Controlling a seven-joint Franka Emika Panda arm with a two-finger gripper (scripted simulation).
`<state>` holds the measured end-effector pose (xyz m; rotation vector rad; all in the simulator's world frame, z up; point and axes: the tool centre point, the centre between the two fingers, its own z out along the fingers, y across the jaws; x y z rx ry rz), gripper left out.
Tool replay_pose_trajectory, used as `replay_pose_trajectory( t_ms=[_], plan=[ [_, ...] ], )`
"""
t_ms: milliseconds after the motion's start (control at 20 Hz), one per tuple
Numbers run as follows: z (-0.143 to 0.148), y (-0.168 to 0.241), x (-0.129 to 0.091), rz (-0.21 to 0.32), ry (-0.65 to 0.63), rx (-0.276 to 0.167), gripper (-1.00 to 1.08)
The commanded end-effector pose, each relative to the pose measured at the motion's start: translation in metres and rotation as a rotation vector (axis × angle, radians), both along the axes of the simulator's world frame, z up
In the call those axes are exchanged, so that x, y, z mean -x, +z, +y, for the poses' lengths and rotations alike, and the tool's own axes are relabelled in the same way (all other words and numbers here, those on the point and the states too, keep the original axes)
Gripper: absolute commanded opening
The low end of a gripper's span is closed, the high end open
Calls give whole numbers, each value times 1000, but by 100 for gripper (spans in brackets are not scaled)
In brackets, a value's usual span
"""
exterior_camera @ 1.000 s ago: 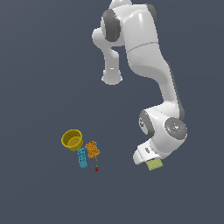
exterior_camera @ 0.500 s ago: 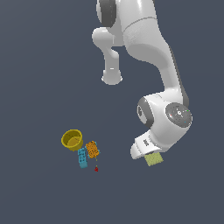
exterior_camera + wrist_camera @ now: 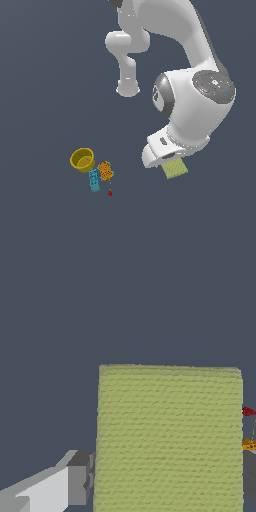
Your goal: Pick up a designated object from a clutter of objects.
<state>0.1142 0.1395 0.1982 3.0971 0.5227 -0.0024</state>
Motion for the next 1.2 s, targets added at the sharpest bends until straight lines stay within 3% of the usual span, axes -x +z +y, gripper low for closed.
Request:
replay_pose_trajectory(
  t_ms=[0,600,1150],
  plan=[
    [-9,30,2,-1,0,-1,-100],
    [-45,148,4,-1,0,-2,-100],
    [-55,182,2,-1,-1,-1,-100]
  ],
)
